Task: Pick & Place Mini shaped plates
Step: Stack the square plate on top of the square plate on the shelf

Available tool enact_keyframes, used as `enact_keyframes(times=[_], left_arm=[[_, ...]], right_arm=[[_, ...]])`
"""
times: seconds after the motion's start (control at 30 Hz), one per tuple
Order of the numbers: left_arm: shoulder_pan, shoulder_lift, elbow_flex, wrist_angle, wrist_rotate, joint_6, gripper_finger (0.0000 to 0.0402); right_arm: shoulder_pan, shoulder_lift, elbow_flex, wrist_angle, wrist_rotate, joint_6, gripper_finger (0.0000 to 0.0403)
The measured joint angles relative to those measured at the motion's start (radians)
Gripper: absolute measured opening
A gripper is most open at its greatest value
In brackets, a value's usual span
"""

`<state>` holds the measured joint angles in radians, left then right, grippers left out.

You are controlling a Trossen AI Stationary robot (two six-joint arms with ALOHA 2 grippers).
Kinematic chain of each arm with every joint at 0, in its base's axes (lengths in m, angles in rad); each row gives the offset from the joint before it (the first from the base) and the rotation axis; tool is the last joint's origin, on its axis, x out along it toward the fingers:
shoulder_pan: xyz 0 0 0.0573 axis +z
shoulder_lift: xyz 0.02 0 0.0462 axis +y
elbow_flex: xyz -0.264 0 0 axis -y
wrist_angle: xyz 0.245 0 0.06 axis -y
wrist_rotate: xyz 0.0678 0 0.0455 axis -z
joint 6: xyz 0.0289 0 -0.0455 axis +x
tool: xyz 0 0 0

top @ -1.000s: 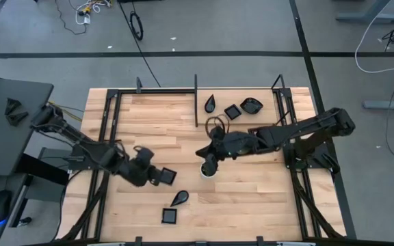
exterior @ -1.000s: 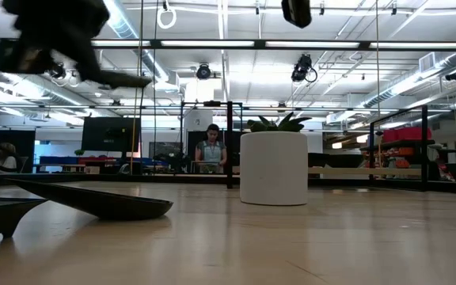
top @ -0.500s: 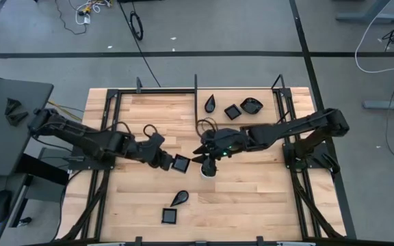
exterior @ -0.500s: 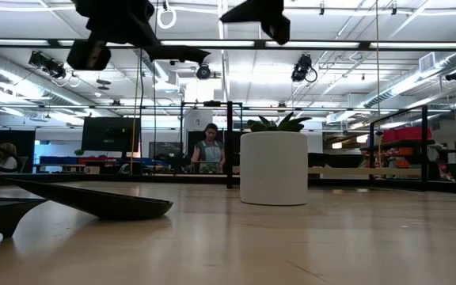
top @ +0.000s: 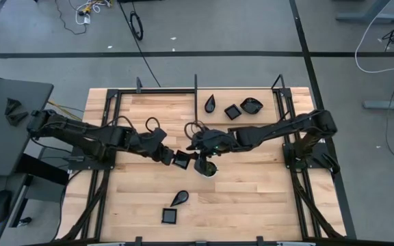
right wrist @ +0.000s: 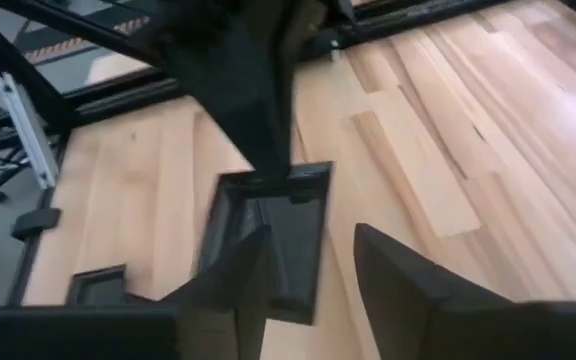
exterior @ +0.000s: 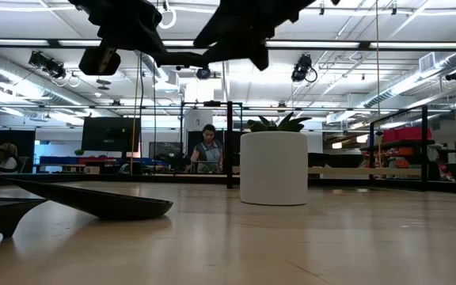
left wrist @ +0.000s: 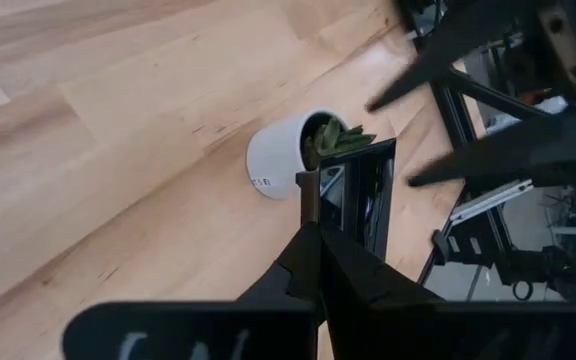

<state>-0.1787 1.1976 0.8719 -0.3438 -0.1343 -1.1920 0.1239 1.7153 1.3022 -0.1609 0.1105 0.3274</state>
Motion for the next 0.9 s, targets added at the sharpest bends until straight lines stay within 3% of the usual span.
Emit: enact_keyframes(times=[0.33,0.73,0.9], left_arm=[[0.014,0.000,0.000,0.003,0.001,0.001,0.0005],[0.014,0.000,0.000,0.005,-0.018,0.001,0.0011],[0.013,0.000,-0.001,0.039,-0.049,0.041,0.0016]], right_arm=[[-0.013,0.032,0.000,0.018,-0.041,-0.059,0.0112],[-0.014,0.046,-0.001,0.018,-0.032,-0.054,0.0010],[-0.025,0.037,-0.001,-0.010,-0.031,0.030,0.0010]])
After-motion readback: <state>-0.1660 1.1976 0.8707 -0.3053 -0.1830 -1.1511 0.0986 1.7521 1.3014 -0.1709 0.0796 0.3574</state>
